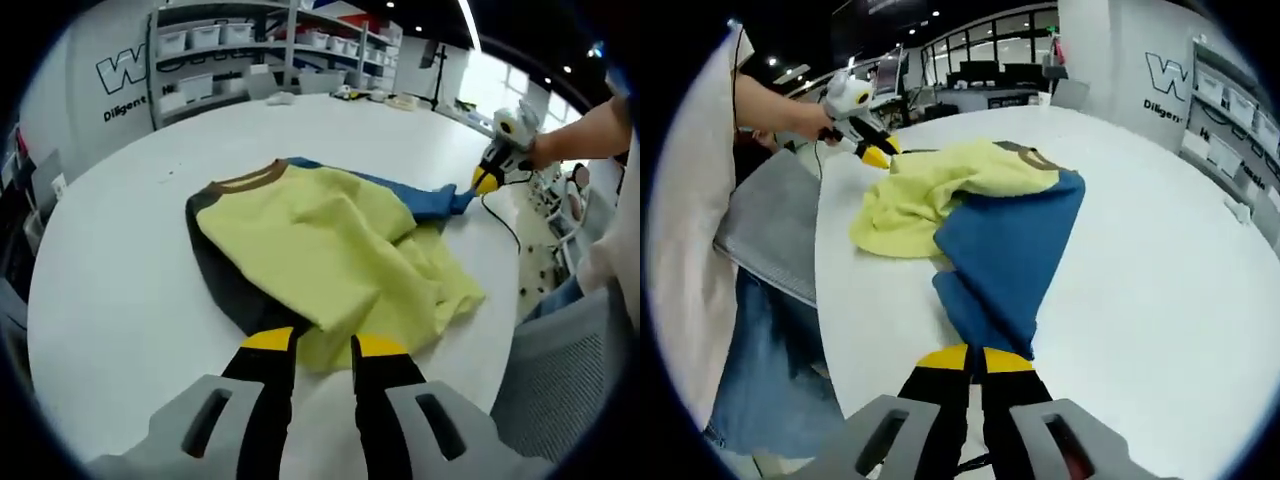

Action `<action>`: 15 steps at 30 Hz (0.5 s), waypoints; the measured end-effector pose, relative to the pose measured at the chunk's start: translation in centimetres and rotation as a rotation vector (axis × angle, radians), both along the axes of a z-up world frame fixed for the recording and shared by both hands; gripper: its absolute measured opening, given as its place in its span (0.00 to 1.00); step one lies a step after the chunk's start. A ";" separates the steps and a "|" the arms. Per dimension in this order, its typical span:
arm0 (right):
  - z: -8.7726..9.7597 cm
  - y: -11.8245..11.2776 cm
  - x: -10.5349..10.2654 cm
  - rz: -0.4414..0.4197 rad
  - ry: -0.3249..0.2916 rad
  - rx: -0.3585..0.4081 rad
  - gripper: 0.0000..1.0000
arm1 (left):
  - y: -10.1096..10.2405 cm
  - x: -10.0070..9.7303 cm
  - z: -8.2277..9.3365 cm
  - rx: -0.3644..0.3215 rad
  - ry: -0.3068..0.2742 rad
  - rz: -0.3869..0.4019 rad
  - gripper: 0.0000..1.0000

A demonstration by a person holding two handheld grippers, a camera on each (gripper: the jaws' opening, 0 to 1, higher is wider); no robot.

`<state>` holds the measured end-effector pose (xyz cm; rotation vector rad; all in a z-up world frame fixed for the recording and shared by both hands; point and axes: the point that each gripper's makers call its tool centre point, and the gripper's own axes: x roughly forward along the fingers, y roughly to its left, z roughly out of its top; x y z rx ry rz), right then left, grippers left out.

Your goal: Fold the garment on the visible template until the final outline fits inside the template.

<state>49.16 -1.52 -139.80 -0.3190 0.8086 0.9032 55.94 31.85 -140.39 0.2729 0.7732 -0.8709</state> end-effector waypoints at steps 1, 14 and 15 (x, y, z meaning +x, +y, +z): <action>0.2 -0.9 0.0 -0.001 0.011 -0.006 0.00 | -0.1 0.0 0.0 -0.002 0.001 -0.001 0.22; -1.5 -7.5 1.6 -0.242 0.137 -0.019 0.00 | -0.2 -0.4 0.2 -0.001 0.005 -0.004 0.22; -1.7 -7.9 1.7 -0.252 0.140 -0.025 0.00 | 0.0 -0.4 0.2 0.002 0.007 -0.002 0.22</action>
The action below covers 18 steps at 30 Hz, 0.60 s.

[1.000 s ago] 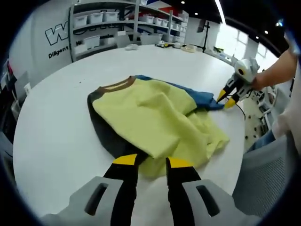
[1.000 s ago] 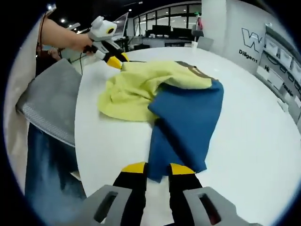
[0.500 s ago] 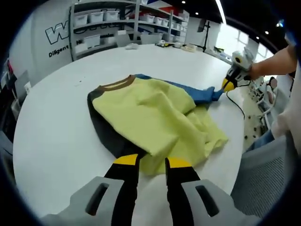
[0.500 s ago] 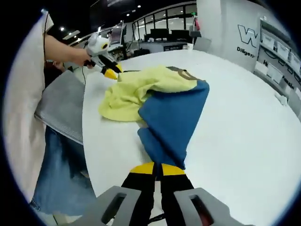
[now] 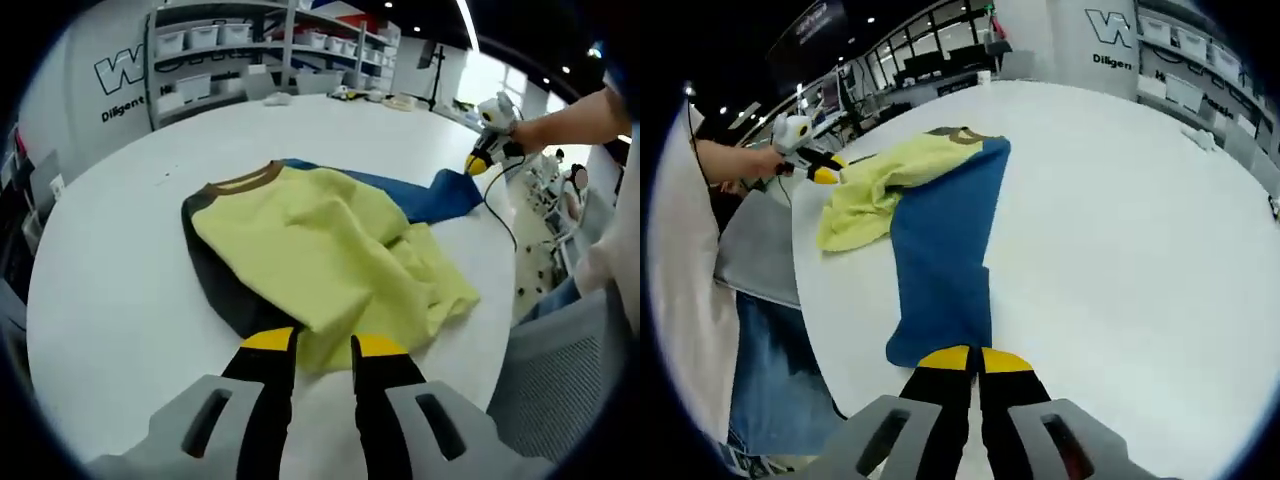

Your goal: Fold the garment on the visible template until the final outline fits inside the template.

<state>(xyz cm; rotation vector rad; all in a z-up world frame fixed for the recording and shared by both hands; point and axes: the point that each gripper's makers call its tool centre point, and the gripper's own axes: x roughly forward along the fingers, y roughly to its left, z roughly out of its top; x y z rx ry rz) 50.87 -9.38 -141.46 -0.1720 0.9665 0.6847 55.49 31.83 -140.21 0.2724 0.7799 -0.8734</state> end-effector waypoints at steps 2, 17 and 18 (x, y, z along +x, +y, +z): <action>-0.5 -0.9 0.1 -0.038 0.004 -0.033 0.00 | 0.2 0.0 0.0 0.005 0.000 0.002 0.22; -3.0 -1.4 -0.1 -0.230 0.046 0.020 0.14 | 0.0 -0.1 0.2 0.000 -0.003 0.013 0.21; -3.1 -1.1 -0.4 -0.210 0.064 0.023 0.09 | 0.0 -0.1 0.3 -0.001 -0.003 0.015 0.21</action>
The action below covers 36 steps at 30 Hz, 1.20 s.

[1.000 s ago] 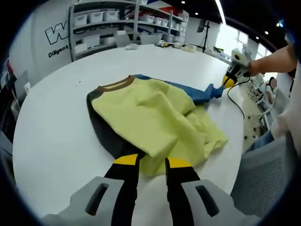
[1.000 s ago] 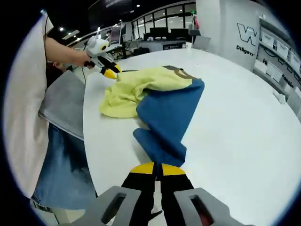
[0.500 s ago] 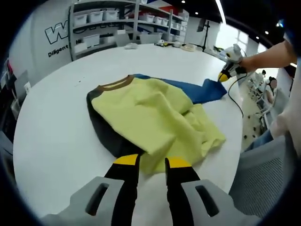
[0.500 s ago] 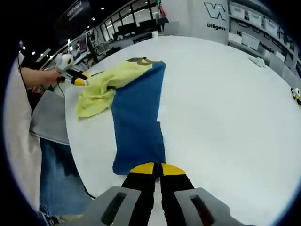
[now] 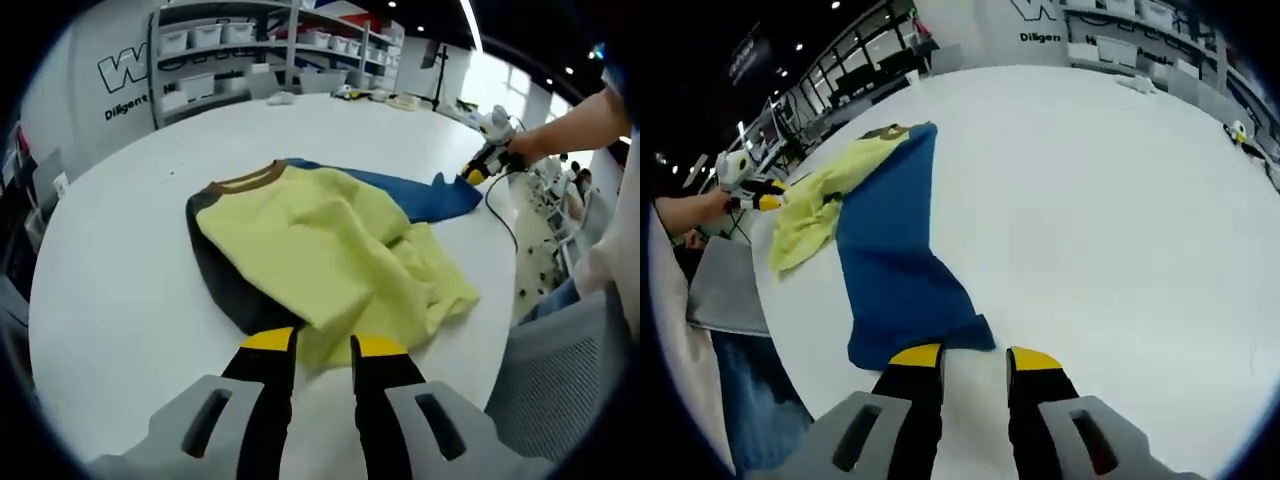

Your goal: Fold the garment on the visible template until the final outline fits inside the template.

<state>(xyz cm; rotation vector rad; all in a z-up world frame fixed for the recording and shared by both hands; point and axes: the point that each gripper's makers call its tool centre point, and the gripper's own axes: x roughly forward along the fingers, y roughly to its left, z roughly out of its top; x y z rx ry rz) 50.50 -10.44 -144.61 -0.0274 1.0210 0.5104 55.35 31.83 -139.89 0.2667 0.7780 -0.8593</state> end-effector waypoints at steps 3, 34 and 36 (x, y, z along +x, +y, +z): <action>0.1 1.0 0.8 0.020 -0.018 -0.003 0.09 | 0.0 -0.1 0.2 0.002 -0.001 0.002 0.21; 0.5 2.8 0.9 0.009 -0.007 0.033 0.17 | 0.1 -0.4 0.6 -0.028 -0.020 0.049 0.21; 0.3 2.4 0.7 0.015 -0.027 -0.002 0.12 | -0.1 -0.5 0.6 -0.029 -0.021 0.046 0.21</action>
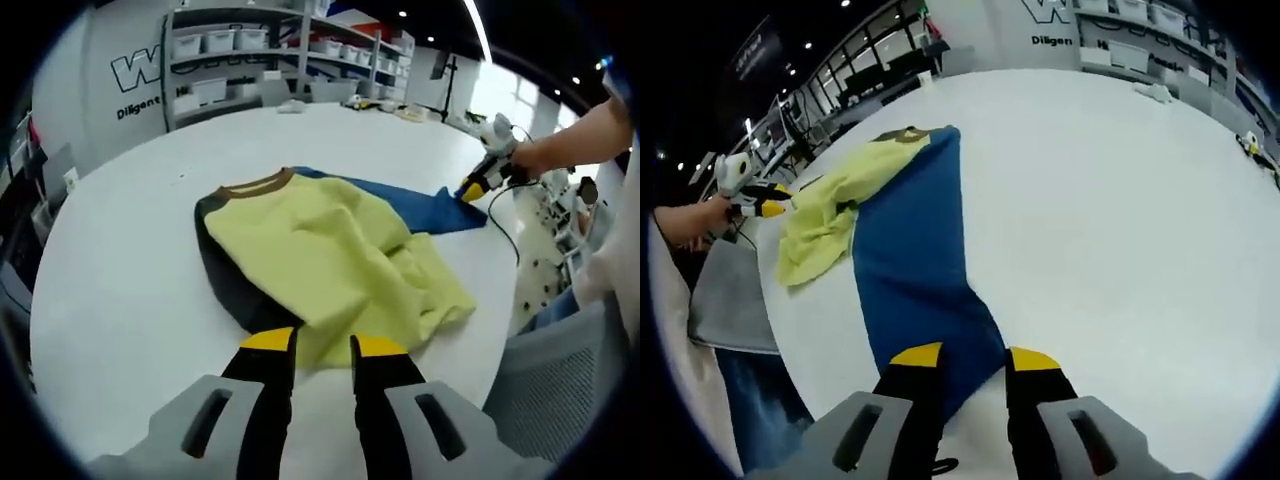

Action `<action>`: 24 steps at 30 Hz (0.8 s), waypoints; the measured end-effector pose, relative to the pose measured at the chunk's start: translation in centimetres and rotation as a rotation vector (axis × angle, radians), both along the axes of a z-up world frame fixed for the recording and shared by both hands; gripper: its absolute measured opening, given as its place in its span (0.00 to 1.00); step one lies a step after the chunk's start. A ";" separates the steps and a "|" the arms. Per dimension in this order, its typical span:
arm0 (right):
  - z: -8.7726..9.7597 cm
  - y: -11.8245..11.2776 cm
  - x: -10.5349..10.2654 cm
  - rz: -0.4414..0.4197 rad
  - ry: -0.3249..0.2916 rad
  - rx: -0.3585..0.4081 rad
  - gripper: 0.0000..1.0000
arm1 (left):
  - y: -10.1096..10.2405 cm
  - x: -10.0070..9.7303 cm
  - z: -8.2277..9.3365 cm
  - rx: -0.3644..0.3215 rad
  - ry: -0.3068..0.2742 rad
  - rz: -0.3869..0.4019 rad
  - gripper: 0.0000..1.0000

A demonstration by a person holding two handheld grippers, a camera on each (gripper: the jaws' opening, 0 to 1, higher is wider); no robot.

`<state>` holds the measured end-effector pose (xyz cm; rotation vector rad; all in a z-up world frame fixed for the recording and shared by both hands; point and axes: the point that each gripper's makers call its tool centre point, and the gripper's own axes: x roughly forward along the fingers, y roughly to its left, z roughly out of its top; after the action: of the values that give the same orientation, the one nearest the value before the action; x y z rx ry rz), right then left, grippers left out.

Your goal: Fold the garment on the visible template until the final outline fits inside the template.

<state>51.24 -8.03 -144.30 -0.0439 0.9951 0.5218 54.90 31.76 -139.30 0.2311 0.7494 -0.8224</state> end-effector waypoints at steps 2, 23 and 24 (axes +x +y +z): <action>-0.4 -0.6 -0.6 -0.042 0.036 -0.011 0.04 | -0.1 -0.1 0.1 -0.001 -0.001 -0.003 0.21; -0.3 -6.9 -1.9 -0.264 0.025 -0.180 0.00 | 4.3 2.3 -1.1 0.106 -0.004 0.160 0.25; -0.4 -7.1 -1.8 -0.251 0.019 -0.198 0.00 | 4.6 2.6 -1.1 0.101 0.006 0.174 0.25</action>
<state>49.41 -15.11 -144.67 -0.0890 1.0512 0.1935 57.45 36.36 -140.44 0.2496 0.8059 -0.6212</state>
